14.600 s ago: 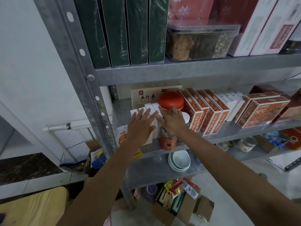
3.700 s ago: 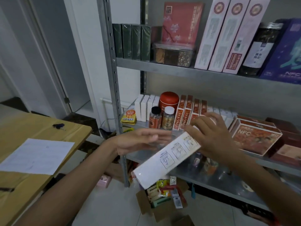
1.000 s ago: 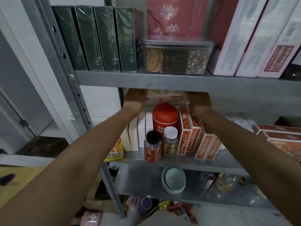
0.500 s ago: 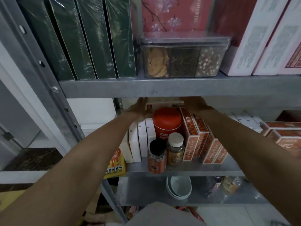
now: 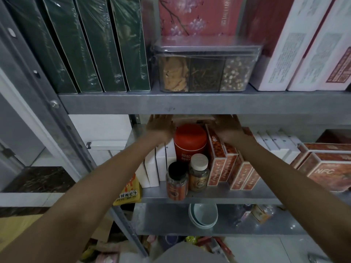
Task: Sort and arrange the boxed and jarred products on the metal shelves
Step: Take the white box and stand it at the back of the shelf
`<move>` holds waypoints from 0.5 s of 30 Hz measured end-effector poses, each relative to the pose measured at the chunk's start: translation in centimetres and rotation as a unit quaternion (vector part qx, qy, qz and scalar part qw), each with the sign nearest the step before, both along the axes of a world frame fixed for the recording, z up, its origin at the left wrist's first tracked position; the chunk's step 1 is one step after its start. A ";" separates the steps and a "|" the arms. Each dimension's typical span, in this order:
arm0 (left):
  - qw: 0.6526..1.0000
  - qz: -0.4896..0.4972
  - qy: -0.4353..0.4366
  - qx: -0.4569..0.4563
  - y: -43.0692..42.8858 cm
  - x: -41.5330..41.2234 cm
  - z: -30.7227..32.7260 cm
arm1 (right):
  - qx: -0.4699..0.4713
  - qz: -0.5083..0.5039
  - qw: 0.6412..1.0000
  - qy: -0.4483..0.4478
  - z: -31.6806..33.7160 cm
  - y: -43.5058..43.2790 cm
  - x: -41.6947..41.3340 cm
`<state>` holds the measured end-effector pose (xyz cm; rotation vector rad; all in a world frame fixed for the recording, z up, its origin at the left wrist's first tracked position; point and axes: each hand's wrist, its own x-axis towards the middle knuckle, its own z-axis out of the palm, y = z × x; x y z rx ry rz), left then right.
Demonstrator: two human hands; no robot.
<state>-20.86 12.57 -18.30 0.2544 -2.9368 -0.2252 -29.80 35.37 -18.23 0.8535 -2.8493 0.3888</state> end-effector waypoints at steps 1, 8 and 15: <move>1.000 -0.016 0.019 -0.002 0.7 1.0 0.0 | -0.011 0.005 0.999 0.032 -0.1 0.6 1.1; 0.997 -0.001 0.071 -0.013 4.2 9.2 -1.0 | -0.065 0.067 0.985 0.146 -1.1 3.9 9.5; 0.996 -0.091 0.016 -0.002 5.1 12.7 -3.9 | -0.020 0.105 0.971 0.213 -5.3 3.5 12.5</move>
